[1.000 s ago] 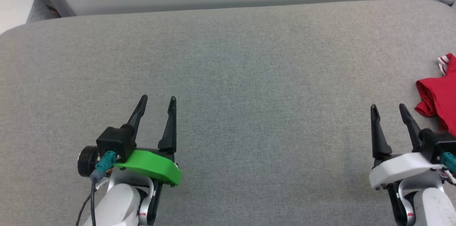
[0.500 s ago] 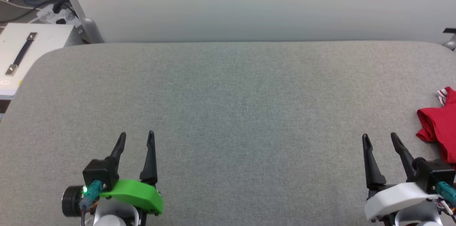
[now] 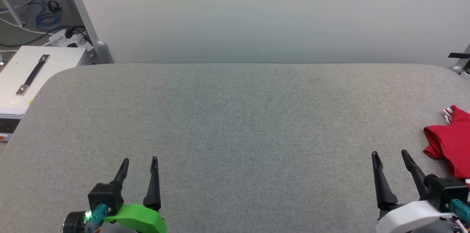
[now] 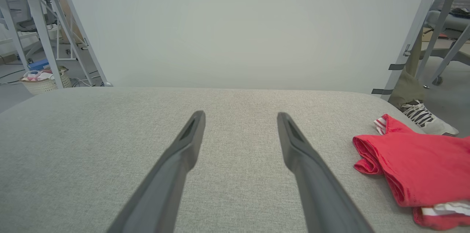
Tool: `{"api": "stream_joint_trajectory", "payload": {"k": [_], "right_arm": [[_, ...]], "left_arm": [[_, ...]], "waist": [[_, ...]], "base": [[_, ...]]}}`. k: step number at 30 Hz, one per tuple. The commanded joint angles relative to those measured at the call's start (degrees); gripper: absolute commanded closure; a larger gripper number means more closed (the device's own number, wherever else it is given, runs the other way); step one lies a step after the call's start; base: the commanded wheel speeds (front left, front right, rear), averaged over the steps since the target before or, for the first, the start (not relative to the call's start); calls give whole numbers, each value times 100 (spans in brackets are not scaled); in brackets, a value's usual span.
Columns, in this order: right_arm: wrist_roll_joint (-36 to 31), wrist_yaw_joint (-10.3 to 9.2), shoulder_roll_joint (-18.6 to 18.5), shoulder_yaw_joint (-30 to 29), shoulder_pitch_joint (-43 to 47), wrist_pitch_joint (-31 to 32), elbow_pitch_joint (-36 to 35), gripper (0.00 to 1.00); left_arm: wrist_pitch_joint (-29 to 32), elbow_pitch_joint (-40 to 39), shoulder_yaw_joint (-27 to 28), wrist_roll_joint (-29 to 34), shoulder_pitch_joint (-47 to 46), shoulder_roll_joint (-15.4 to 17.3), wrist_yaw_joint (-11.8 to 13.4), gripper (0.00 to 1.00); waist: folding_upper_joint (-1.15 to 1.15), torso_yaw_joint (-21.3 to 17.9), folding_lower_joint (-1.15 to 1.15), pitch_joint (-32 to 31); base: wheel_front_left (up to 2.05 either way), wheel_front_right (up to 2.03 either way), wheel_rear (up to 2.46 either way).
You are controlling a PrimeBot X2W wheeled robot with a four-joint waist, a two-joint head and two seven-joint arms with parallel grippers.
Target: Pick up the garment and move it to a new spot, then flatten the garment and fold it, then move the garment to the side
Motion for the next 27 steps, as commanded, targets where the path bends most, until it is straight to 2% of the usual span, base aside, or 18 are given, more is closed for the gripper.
{"api": "stream_joint_trajectory", "payload": {"k": [1, 20, 21, 27], "right_arm": [[39, -4, 21, 21, 72, 18, -53, 0], [121, -4, 26, 44, -14, 18, -37, 0], [70, 0, 14, 43, 21, 21, -39, 100], [55, 0, 13, 50, 5, 22, -21, 100]], "left_arm": [[-33, 17, 21, 76, 56, -46, -38, 0], [-34, 127, 89, 220, -75, -114, -204, 0], [1, 103, 61, 187, -13, -94, -185, 100], [38, 79, 72, 230, -13, -120, -208, 100]], "waist": [[0, -4, 1, 11], [0, -54, 1, 116], [0, -54, 1, 116], [0, -62, 1, 126]], "base": [[0, 0, 0], [0, 0, 0], [0, 0, 0], [0, 0, 0]]}}
